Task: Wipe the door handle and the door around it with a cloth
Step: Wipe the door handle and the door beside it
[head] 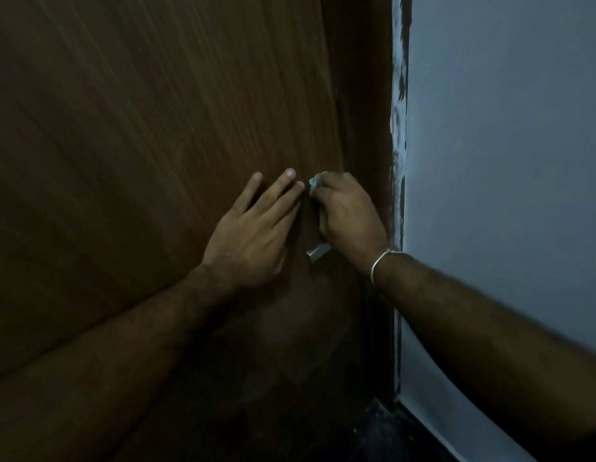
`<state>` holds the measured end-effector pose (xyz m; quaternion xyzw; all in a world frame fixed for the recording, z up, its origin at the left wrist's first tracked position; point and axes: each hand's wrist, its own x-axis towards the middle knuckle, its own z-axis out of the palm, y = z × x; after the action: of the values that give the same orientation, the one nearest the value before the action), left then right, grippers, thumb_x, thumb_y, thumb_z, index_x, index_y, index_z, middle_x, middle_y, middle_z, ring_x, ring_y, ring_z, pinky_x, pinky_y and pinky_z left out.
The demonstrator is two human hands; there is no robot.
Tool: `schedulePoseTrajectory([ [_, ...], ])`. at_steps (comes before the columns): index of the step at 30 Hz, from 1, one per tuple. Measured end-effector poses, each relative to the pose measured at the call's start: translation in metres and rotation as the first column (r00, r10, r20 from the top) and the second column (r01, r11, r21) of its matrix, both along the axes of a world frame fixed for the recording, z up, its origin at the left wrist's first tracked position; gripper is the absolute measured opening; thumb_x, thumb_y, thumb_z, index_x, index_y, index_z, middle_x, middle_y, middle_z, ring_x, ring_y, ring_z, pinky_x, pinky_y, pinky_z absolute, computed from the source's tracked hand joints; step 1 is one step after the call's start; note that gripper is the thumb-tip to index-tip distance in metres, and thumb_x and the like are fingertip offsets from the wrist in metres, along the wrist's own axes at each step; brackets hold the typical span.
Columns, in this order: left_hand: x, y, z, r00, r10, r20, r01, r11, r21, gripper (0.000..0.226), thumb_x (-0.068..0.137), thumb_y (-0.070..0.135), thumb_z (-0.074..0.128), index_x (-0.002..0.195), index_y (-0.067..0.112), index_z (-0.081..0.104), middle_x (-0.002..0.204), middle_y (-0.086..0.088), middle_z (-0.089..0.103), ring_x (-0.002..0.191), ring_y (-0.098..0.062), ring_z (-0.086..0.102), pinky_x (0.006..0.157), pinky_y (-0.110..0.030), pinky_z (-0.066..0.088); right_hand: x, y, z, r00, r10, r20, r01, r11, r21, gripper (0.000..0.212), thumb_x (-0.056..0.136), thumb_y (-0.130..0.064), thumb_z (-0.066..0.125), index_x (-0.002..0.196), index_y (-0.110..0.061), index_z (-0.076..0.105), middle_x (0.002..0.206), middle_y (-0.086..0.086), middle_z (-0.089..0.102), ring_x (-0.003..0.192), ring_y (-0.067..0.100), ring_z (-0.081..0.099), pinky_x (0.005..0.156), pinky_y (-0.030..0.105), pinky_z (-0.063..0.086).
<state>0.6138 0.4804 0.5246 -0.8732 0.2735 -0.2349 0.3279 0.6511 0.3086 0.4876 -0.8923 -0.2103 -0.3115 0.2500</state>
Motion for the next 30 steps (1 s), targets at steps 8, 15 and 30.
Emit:
schedulePoseTrajectory([
  [8,-0.008,0.001,0.027,0.995,0.057,-0.088,-0.047,0.992,0.116,0.074,0.086,0.043,0.022,0.15,0.006,0.029,0.162,-0.012,0.015,0.15,-0.028,0.004,0.119,-0.048,-0.006,-0.006,0.002,0.008,0.989,0.006,-0.149,0.003,0.998,0.062,0.026,0.085,0.003,0.052,0.103,-0.004,0.069,0.111,0.011,0.065,0.106,0.028,0.055,0.095,0.038,0.045],
  [15,-0.009,0.003,0.03,0.989,0.101,-0.104,-0.08,0.979,0.19,0.083,0.089,0.051,0.036,0.154,0.01,0.005,0.163,-0.01,-0.01,0.148,-0.028,-0.015,0.114,-0.045,-0.019,-0.007,-0.001,0.011,0.989,0.047,-0.14,-0.035,0.996,0.087,0.023,0.088,0.002,0.054,0.105,-0.003,0.069,0.116,0.011,0.061,0.112,0.025,0.054,0.099,0.035,0.044],
  [30,-0.005,0.006,0.029,0.985,0.115,-0.129,-0.086,0.974,0.211,0.089,0.085,0.057,0.035,0.153,0.011,0.0,0.159,-0.01,-0.018,0.147,-0.029,-0.019,0.113,-0.046,-0.023,0.0,0.016,0.031,0.91,-0.121,-0.397,0.343,0.758,0.555,0.043,0.085,-0.005,0.065,0.127,-0.005,0.056,0.123,0.013,0.062,0.112,0.026,0.061,0.091,0.028,0.05],
])
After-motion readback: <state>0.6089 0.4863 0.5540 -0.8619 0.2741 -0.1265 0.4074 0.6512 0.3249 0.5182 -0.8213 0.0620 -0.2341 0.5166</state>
